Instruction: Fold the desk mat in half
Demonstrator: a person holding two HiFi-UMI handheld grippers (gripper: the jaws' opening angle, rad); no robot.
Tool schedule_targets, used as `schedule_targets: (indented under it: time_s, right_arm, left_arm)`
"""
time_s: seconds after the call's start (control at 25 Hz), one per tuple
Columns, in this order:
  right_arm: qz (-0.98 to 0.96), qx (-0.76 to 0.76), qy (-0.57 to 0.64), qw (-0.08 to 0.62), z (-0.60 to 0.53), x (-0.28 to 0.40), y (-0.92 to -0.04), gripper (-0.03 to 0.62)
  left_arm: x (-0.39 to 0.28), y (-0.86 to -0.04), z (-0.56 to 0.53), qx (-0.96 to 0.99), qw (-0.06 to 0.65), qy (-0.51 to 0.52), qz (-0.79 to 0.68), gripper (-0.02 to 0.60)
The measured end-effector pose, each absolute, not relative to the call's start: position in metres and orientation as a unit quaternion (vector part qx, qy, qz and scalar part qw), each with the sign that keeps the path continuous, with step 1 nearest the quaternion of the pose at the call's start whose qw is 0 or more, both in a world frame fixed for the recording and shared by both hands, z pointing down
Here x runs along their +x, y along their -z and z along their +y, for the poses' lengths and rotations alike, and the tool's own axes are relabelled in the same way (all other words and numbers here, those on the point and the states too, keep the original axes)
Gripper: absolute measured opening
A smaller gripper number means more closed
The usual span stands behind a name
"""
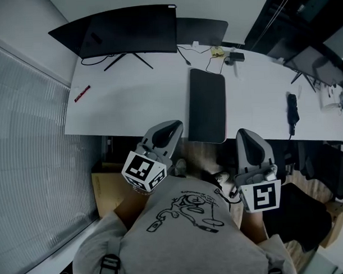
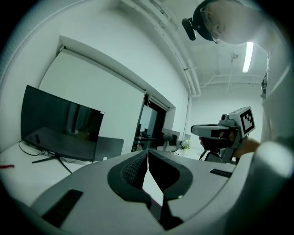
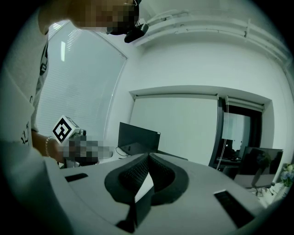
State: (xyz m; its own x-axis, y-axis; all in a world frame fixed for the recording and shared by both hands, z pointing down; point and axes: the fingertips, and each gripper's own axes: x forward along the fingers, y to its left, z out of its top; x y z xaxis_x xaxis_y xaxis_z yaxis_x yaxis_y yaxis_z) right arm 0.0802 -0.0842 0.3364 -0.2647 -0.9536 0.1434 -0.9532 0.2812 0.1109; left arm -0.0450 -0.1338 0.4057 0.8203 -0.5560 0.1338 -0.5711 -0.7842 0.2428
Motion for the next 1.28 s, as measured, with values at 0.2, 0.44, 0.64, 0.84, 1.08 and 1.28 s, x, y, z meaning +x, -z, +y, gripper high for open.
schedule_targets:
  time_s: [0.2,0.44,0.64,0.84,1.08,1.28]
  right_arm:
    - [-0.794,0.601,-0.003,0.093,-0.087,0.076,-0.344,0.006]
    - [-0.798,0.594,-0.005,0.101,-0.089,0.072,-0.347,0.006]
    - [-0.796,0.597,-0.005,0.101,-0.092,0.073,-0.347,0.006]
    - [-0.796,0.596,-0.008,0.105,-0.092,0.072,-0.349,0.006]
    - [-0.797,0.594,-0.006,0.107,-0.092,0.072,-0.350,0.006]
    - [-0.797,0.594,-0.007,0.108,-0.095,0.073,-0.350,0.006]
  left_arm:
    - [-0.058,-0.392,-0.136,0.941,0.129,-0.012,-0.311,0.026]
    - [-0.063,-0.377,-0.136,0.940,0.123,-0.001,-0.317,0.026]
    - [-0.063,-0.375,-0.137,0.940,0.118,-0.001,-0.319,0.026]
    - [-0.064,-0.376,-0.139,0.939,0.120,-0.002,-0.321,0.026]
    - [-0.063,-0.379,-0.138,0.939,0.125,-0.001,-0.321,0.026]
    - [-0.062,-0.378,-0.140,0.939,0.125,-0.002,-0.321,0.026]
